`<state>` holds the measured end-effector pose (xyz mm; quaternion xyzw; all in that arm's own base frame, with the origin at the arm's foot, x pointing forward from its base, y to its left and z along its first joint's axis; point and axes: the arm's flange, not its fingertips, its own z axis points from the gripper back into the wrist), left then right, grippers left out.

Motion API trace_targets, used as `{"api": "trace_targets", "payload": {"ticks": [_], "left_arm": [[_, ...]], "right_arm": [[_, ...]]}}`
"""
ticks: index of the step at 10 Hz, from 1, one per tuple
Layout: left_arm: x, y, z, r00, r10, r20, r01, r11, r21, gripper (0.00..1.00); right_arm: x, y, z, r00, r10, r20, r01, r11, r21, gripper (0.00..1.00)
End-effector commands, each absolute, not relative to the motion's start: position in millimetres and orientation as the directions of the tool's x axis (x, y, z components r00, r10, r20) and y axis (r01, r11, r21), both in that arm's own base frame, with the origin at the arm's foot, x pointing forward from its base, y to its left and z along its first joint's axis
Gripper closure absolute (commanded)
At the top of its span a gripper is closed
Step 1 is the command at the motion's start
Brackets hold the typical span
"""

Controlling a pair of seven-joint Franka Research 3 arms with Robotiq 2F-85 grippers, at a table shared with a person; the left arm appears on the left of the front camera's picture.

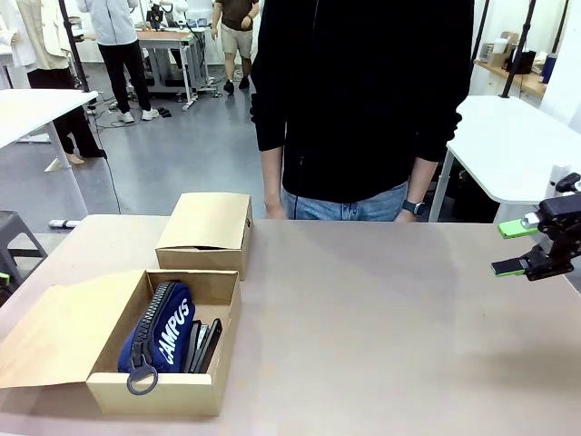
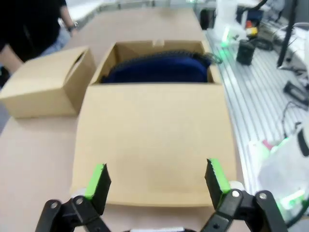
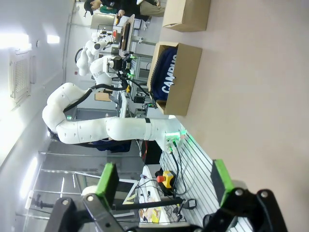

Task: Place items inside the box.
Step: Close the lid of the Mailer Box closest to the robot.

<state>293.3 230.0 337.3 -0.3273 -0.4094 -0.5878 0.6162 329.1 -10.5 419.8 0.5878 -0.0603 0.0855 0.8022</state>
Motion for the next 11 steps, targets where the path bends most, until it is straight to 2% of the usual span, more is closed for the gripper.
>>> {"api": "trace_targets", "payload": {"ticks": [1, 3, 7, 11], "left_arm": [[293.1, 249.1, 314.9, -0.006, -0.507, 0.862, 0.976, 0.183, 0.115, 0.0], [299.2, 254.8, 281.1, 0.065, -0.529, 0.846, 0.964, 0.253, 0.085, 0.0], [300.9, 257.5, 242.3, 0.075, -0.637, 0.767, 0.971, 0.223, 0.09, 0.0], [307.7, 256.5, 224.4, 0.085, -0.632, 0.77, 0.972, 0.221, 0.074, 0.0]], "right_arm": [[328.8, -8.9, 424.0, 0.983, 0.05, 0.178, -0.185, 0.279, 0.942, 0.0], [328.8, -8.9, 424.0, 0.983, 0.05, 0.178, -0.185, 0.279, 0.942, 0.0], [328.8, -8.9, 424.0, 0.983, 0.05, 0.178, -0.185, 0.279, 0.942, 0.0], [328.8, -8.9, 424.0, 0.983, 0.05, 0.178, -0.185, 0.279, 0.942, 0.0]]}}
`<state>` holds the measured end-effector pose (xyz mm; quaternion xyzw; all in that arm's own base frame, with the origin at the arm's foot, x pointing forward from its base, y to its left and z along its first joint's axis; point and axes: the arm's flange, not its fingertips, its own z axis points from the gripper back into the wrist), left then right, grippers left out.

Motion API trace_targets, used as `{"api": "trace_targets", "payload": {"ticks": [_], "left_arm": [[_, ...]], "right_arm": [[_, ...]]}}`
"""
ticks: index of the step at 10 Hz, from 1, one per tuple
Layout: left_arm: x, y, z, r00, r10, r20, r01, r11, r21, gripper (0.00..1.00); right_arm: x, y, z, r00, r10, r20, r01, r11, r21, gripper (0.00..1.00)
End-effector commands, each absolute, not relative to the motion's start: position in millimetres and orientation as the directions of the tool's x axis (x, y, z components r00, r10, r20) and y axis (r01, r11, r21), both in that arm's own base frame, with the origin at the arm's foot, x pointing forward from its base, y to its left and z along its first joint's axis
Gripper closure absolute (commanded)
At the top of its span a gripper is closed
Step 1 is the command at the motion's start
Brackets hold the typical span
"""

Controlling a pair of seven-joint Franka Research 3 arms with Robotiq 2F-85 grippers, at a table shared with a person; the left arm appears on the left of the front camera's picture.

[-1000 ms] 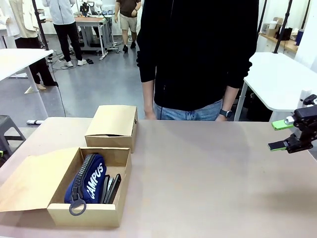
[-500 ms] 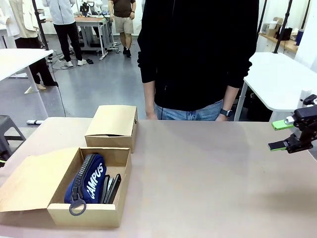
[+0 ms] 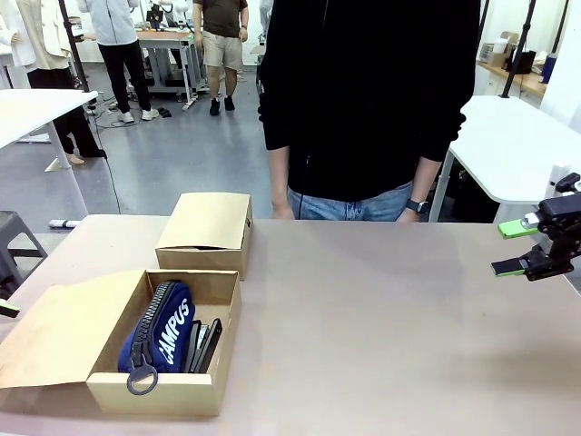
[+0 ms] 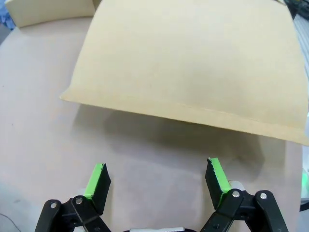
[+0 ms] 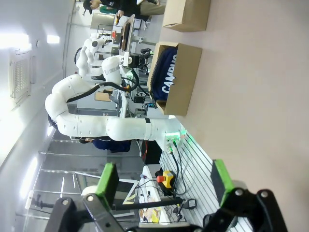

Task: Place items inside the box.
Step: Close the lid of the Mailer Box closest to the robot.

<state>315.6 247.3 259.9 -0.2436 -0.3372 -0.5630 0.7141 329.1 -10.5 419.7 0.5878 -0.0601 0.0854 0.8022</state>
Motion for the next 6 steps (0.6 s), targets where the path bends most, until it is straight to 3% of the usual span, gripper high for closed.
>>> {"api": "trace_targets", "payload": {"ticks": [1, 6], "left_arm": [[310.6, 253.4, 220.1, 0.087, -0.632, 0.77, 0.974, 0.215, 0.067, 0.0], [323.4, 213.9, 209.1, 0.036, -0.571, 0.82, 0.994, 0.105, 0.029, 0.0]], "right_arm": [[328.8, -8.9, 424.0, 0.983, 0.05, 0.178, -0.185, 0.279, 0.942, 0.0], [328.8, -8.9, 424.0, 0.983, 0.05, 0.178, -0.185, 0.279, 0.942, 0.0]]}}
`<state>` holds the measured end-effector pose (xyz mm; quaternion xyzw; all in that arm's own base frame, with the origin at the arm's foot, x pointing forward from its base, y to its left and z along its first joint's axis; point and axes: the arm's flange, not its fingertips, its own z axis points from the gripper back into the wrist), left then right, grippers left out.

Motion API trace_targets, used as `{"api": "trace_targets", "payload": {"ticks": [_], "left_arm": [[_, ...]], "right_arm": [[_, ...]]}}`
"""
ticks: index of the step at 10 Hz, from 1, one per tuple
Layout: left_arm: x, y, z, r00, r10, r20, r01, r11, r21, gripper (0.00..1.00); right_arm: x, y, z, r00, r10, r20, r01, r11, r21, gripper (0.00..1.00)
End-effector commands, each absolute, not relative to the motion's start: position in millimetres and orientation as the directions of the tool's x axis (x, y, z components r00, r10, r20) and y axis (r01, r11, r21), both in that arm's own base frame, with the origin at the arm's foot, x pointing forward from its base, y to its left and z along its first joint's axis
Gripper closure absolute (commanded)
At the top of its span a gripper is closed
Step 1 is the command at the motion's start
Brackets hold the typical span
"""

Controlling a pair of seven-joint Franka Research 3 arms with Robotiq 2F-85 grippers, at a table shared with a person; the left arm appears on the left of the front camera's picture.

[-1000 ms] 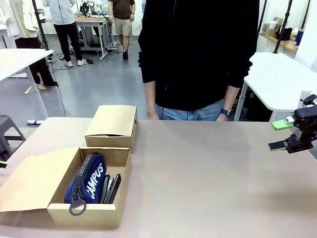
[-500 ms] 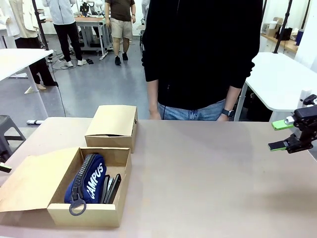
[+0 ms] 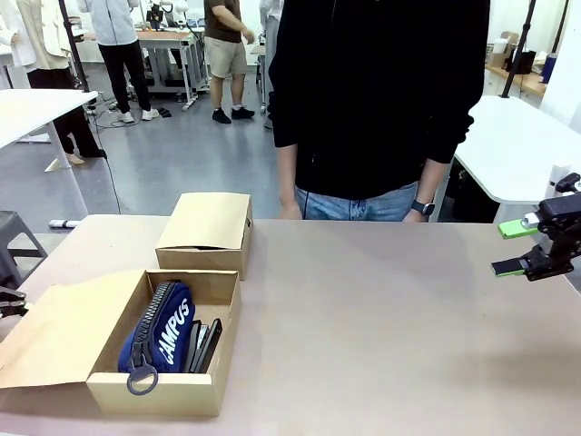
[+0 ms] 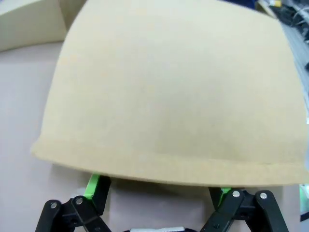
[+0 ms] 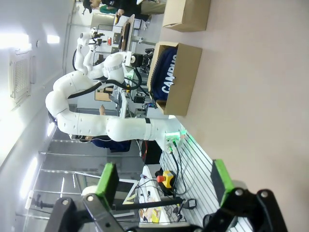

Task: Place items inside the box.
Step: Close the lid of the Mailer Box closest to the robot.

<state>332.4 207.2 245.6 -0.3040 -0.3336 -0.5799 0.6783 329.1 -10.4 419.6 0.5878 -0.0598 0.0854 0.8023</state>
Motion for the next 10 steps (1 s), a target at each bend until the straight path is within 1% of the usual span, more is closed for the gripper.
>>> {"api": "trace_targets", "payload": {"ticks": [1, 4, 5, 7, 8, 10], "left_arm": [[326.1, 202.5, 207.2, 0.021, -0.568, 0.823, 0.996, 0.085, 0.033, 0.0], [330.9, 169.7, 207.1, -0.013, -0.525, 0.851, 1.0, -0.008, 0.01, 0.0], [332.6, 163.5, 209.4, -0.024, -0.514, 0.858, 1.0, -0.007, 0.024, 0.0], [332.5, 157.5, 224.5, -0.052, -0.434, 0.899, 0.997, 0.021, 0.068, 0.0], [327.0, 152.6, 240.3, -0.083, -0.365, 0.927, 0.995, 0.02, 0.096, 0.0], [315.3, 137.6, 270.6, -0.135, -0.311, 0.941, 0.986, 0.054, 0.159, 0.0]], "right_arm": [[328.8, -8.9, 424.0, 0.983, 0.05, 0.178, -0.185, 0.279, 0.942, 0.0], [328.8, -8.9, 424.0, 0.983, 0.05, 0.178, -0.185, 0.279, 0.942, 0.0], [328.8, -8.9, 424.0, 0.983, 0.05, 0.178, -0.185, 0.279, 0.942, 0.0], [328.8, -8.9, 424.0, 0.983, 0.05, 0.178, -0.185, 0.279, 0.942, 0.0], [328.8, -8.9, 424.0, 0.983, 0.05, 0.178, -0.185, 0.279, 0.942, 0.0], [328.8, -8.9, 424.0, 0.983, 0.05, 0.178, -0.185, 0.279, 0.942, 0.0]]}}
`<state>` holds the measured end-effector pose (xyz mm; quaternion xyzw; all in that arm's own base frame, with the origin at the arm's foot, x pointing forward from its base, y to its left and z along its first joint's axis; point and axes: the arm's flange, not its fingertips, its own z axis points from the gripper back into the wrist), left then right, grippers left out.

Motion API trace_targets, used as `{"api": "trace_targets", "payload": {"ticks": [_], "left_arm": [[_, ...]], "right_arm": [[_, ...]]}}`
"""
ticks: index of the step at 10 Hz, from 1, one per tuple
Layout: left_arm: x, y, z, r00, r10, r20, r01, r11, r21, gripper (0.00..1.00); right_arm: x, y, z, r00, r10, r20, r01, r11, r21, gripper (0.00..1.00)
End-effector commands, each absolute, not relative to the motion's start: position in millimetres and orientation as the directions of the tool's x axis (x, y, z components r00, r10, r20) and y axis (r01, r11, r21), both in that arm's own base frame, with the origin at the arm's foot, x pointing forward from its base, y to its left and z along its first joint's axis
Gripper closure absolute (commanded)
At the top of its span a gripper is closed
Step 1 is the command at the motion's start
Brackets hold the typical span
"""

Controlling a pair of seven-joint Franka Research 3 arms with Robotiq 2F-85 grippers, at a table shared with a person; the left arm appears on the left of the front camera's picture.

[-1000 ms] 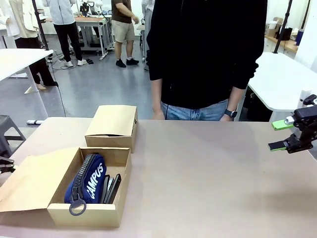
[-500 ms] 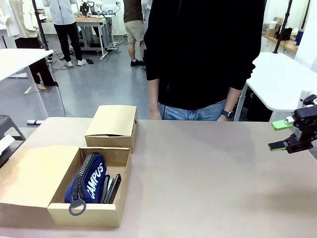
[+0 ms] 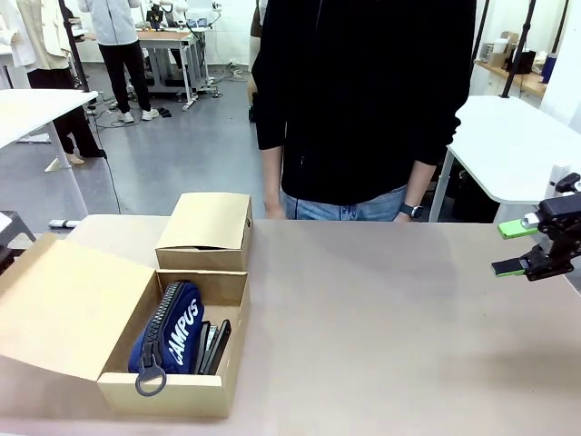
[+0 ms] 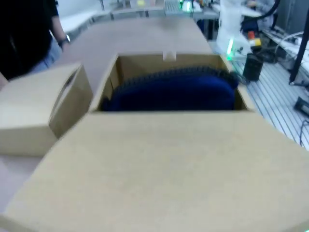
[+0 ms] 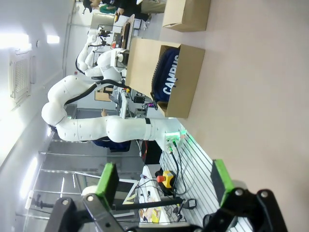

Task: Place items inside the box.
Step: Close the lid of the Mailer Box closest to the robot.

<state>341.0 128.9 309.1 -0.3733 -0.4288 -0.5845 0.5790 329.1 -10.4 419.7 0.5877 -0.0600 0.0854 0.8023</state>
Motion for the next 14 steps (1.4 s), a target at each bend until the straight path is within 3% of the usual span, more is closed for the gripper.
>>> {"api": "trace_targets", "payload": {"ticks": [1, 7, 10, 14], "left_arm": [[310.2, 129.6, 282.4, -0.152, -0.295, 0.944, 0.983, 0.058, 0.176, 0.0], [299.6, 33.8, 360.4, -0.241, -0.225, 0.944, 0.969, -0.002, 0.247, 0.0], [299.9, -49.6, 351.3, -0.285, -0.162, 0.945, 0.957, 0.013, 0.291, 0.0], [286.4, -121.5, 307.8, -0.339, -0.232, 0.912, 0.94, -0.033, 0.341, 0.0]], "right_arm": [[328.8, -8.9, 424.0, 0.983, 0.05, 0.178, -0.185, 0.279, 0.942, 0.0], [328.8, -8.9, 424.0, 0.983, 0.05, 0.178, -0.185, 0.279, 0.942, 0.0], [328.8, -8.9, 424.0, 0.983, 0.05, 0.178, -0.185, 0.279, 0.942, 0.0], [328.8, -8.9, 424.0, 0.983, 0.05, 0.178, -0.185, 0.279, 0.942, 0.0]]}}
